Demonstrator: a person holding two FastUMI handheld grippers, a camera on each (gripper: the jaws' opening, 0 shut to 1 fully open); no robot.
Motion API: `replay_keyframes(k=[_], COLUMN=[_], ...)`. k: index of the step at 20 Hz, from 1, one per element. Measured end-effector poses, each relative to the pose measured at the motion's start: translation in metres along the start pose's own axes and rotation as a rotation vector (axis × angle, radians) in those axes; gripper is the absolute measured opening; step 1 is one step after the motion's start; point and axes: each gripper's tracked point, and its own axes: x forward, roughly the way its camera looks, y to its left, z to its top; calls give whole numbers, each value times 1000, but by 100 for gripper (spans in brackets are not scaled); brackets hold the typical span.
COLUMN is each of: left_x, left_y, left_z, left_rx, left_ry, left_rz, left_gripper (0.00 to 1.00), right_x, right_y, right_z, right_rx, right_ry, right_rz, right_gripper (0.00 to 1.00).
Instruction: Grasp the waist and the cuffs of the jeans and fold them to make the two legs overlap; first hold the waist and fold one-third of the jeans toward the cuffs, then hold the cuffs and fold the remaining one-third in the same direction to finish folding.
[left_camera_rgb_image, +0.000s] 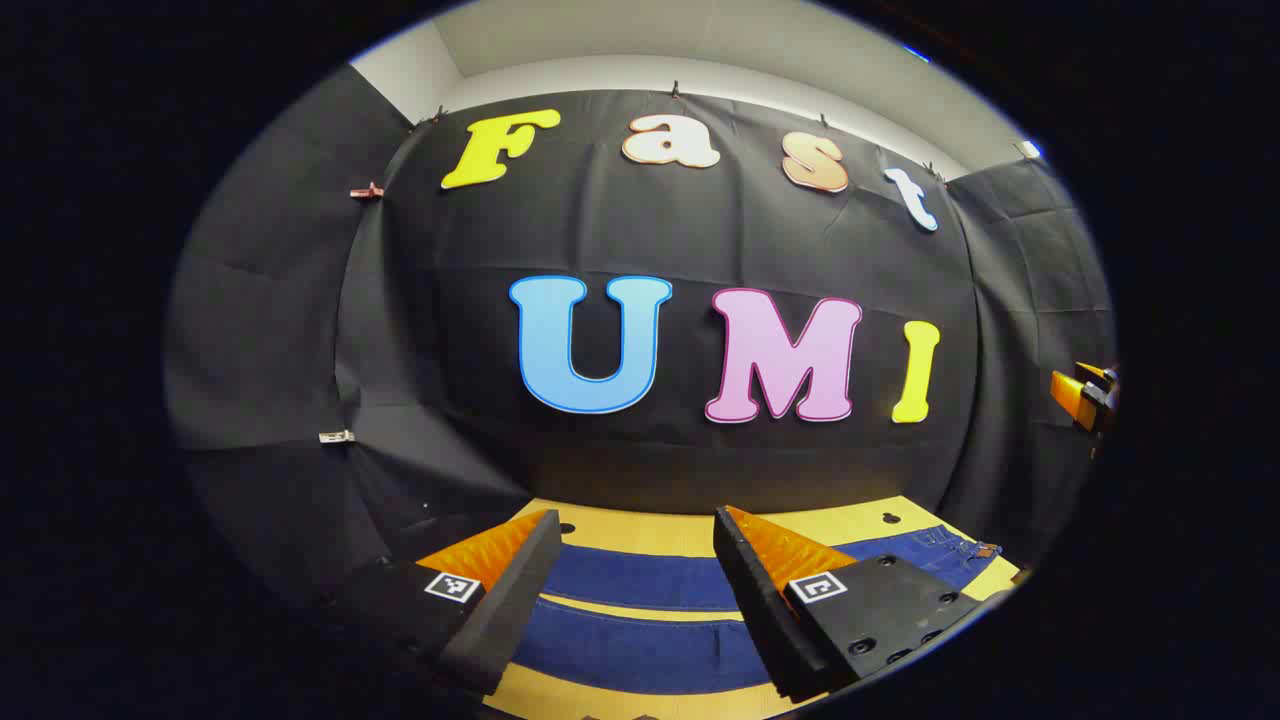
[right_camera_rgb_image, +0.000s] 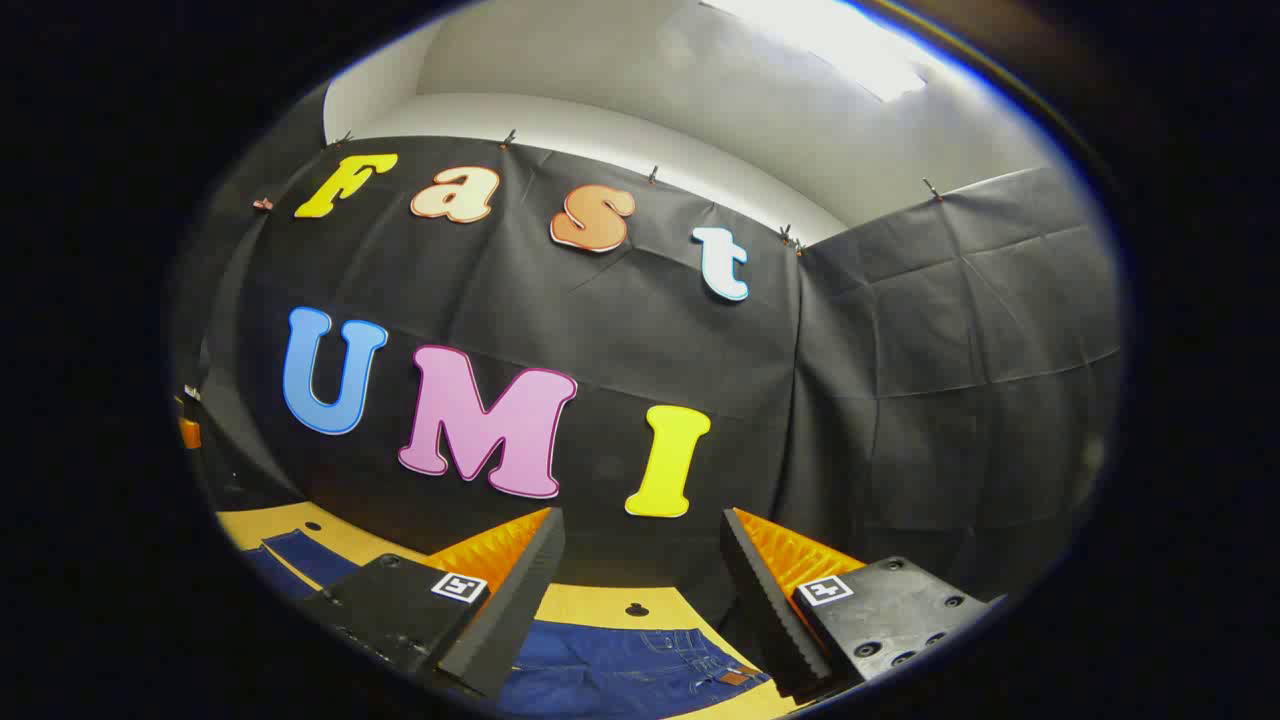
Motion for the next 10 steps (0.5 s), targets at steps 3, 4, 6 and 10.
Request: replay_keyframes(k=[3,4,6,10], left_x=[9,12,17,27], left_y=[-15,-19,-30,-46], left_z=[-5,-4,-4,-11], left_rx=[14,25,35,23], left_ry=[10,9,7,11], left_rz=[-6,-9,-18,-21], left_gripper=[96,96,96,96], right_x=[3,4,6,13], right_y=[-10,-13,-19,-31], right_z=[-10,-15,-24,-35], right_rx=[6,11,18,38], right_ry=[12,20,39,54], right_rz=[-4,-5,-8,-10], right_gripper=[96,96,96,96])
